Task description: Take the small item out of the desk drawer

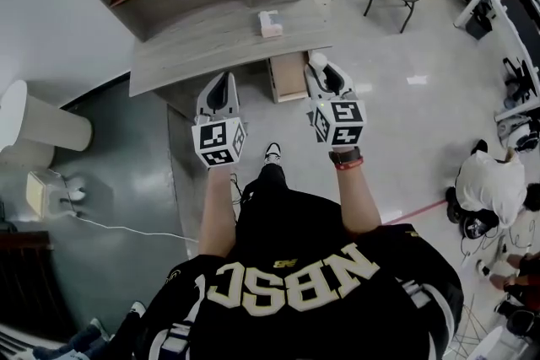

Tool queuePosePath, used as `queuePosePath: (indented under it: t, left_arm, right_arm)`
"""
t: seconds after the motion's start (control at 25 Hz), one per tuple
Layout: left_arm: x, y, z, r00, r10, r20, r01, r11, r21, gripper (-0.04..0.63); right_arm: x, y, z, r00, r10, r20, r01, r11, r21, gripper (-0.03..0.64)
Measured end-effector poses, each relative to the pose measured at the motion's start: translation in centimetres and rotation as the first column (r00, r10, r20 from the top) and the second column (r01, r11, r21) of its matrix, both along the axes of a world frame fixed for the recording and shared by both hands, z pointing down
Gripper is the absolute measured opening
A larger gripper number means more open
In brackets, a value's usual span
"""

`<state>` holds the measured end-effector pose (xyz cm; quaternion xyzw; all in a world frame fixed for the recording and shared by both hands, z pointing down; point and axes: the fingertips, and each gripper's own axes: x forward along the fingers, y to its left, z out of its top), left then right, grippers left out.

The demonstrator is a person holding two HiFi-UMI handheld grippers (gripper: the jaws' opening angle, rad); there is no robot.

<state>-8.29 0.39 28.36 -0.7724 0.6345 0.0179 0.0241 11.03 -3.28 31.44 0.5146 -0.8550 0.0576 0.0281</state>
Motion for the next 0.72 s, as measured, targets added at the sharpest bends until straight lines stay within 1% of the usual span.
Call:
queuePosePath:
  t: [0.4, 0.56, 0.72]
  left_arm:
    - [-1.1, -1.3, 1.7, 1.000, 0.006, -0.028, -0.007, 0.999, -0.043, 0.012]
    - [-2.0, -3.0, 3.3, 1.000, 0.013, -0.027, -0.015, 0.997, -0.071, 0.012]
    - [-3.8, -5.9, 5.3, 0.999, 0.022, -0.041, -0.027, 0.993, -0.114, 0.014]
  right_arm:
    - [-1.6, -1.4, 1.2, 1.000, -0.010, 0.006, 0.010, 1.000, -0.023, 0.137]
    - [-2.4, -3.6, 3.3, 1.000, -0.006, -0.003, 0.006, 0.998, -0.056, 0.137]
    - [-4.2, -6.7, 6.1, 1.000, -0.002, -0.020, 0.000, 0.995, -0.102, 0.137]
